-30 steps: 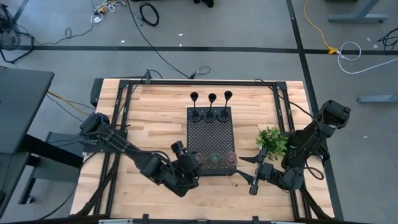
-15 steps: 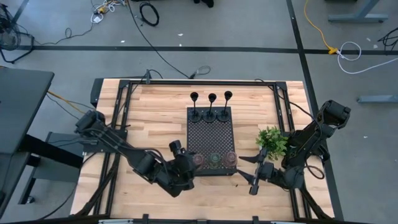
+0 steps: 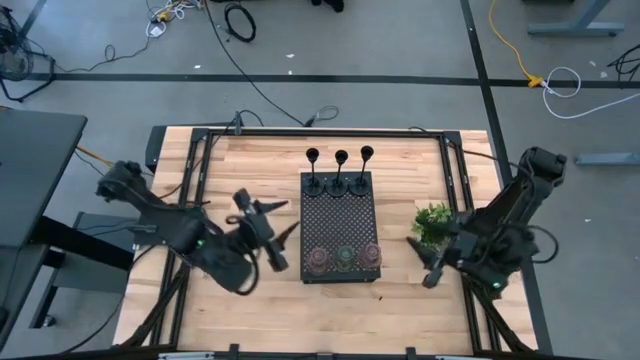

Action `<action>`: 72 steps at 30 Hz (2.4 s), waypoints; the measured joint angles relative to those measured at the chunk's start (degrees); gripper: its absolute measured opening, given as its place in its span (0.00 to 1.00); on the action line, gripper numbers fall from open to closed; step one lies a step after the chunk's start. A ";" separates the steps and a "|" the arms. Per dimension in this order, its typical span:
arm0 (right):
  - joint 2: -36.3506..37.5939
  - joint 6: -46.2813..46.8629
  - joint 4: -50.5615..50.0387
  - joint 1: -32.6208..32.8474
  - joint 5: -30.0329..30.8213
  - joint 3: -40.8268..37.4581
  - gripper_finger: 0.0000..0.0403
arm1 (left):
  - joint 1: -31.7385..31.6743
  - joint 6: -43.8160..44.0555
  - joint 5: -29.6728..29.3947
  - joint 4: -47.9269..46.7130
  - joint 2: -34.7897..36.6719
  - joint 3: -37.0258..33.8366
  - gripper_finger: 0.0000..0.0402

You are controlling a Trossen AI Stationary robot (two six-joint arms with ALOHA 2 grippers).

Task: Pick & Place candle stick holders
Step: Return to Home Position

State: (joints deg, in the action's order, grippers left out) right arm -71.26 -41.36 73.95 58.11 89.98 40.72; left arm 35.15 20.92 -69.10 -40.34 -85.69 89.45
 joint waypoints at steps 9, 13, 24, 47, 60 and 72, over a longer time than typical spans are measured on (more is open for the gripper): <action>4.25 -7.79 0.03 7.20 0.03 1.44 0.56 | 1.56 2.35 10.48 -8.18 8.14 0.00 0.59; 9.51 -15.35 7.26 8.25 0.00 -0.86 0.56 | 1.40 9.73 9.10 -18.12 9.03 -0.04 0.59; 26.89 -23.18 12.10 8.71 -2.05 -13.45 0.57 | 10.22 29.06 -8.80 -29.49 17.93 -14.88 0.59; 44.62 -29.52 10.35 -6.33 -16.36 -27.00 0.57 | 15.99 31.10 -19.67 -19.40 47.54 -48.56 0.59; 52.60 -33.62 16.05 -13.22 -20.16 -39.13 0.57 | 17.17 33.91 -20.92 -19.73 54.46 -57.36 0.59; 54.13 -16.64 -1.15 -13.53 -16.52 -39.82 0.57 | 18.85 35.85 -21.15 -11.99 58.29 -65.39 0.59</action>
State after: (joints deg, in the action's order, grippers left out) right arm -17.12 -58.00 72.80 44.58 73.46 0.91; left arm 54.00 56.77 -90.25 -52.33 -27.39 24.06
